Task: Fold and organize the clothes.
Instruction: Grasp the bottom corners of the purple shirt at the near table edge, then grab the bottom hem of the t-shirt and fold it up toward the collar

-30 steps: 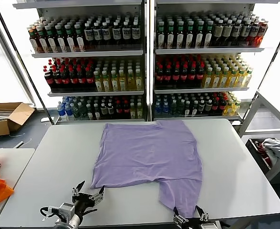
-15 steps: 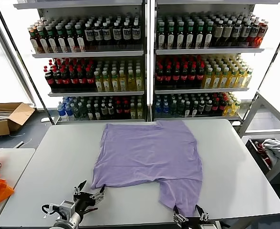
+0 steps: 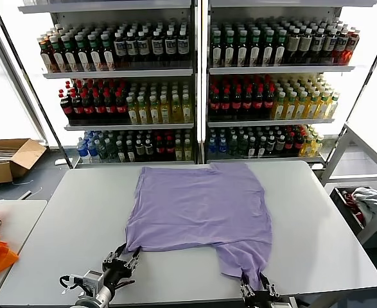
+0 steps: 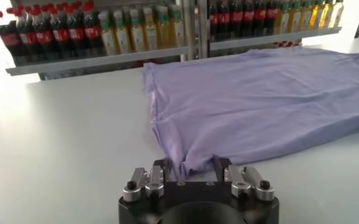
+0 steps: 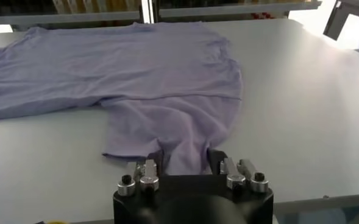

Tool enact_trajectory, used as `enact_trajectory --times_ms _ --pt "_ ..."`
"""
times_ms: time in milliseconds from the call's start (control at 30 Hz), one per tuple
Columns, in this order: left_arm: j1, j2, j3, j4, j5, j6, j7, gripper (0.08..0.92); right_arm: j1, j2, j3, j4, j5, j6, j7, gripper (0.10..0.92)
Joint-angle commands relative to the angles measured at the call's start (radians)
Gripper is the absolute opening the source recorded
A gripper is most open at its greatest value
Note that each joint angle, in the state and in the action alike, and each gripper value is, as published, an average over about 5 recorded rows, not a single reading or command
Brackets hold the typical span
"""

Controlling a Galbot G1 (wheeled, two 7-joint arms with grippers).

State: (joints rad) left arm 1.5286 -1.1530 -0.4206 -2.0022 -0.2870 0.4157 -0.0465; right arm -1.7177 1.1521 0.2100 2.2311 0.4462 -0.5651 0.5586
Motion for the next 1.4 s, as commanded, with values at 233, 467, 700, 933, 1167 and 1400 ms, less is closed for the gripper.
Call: enact_trajectory --times_ms 233,467,700,933,1167,1400 --pt "0.000 -0.007 0.006 0.017 -0.004 0.001 0.003 0.200 0.005 -0.002 0.013 0.014 -0.039 0.015 -0.012 0.132" --pt "-0.006 -0.026 0.003 0.013 0.004 -0.053 0.003 0.085 0.022 -0.006 0.044 0.048 -0.067 0.024 -0.040 0.124" --pt "-0.021 -0.065 -0.005 -0.060 0.024 -0.142 0.009 0.084 0.070 0.000 0.081 0.074 -0.141 0.079 -0.095 0.124" --pt "-0.098 -0.092 -0.015 -0.049 0.018 -0.215 0.012 0.084 0.199 0.039 0.110 0.019 -0.215 0.142 -0.163 0.124" --pt "-0.223 -0.103 -0.008 0.035 -0.021 -0.220 0.012 0.084 0.377 0.049 0.118 -0.098 -0.226 0.194 -0.208 0.124" --pt "-0.395 -0.127 0.003 0.203 -0.042 -0.234 0.012 0.084 0.561 0.030 0.110 -0.269 -0.177 0.203 -0.249 0.124"
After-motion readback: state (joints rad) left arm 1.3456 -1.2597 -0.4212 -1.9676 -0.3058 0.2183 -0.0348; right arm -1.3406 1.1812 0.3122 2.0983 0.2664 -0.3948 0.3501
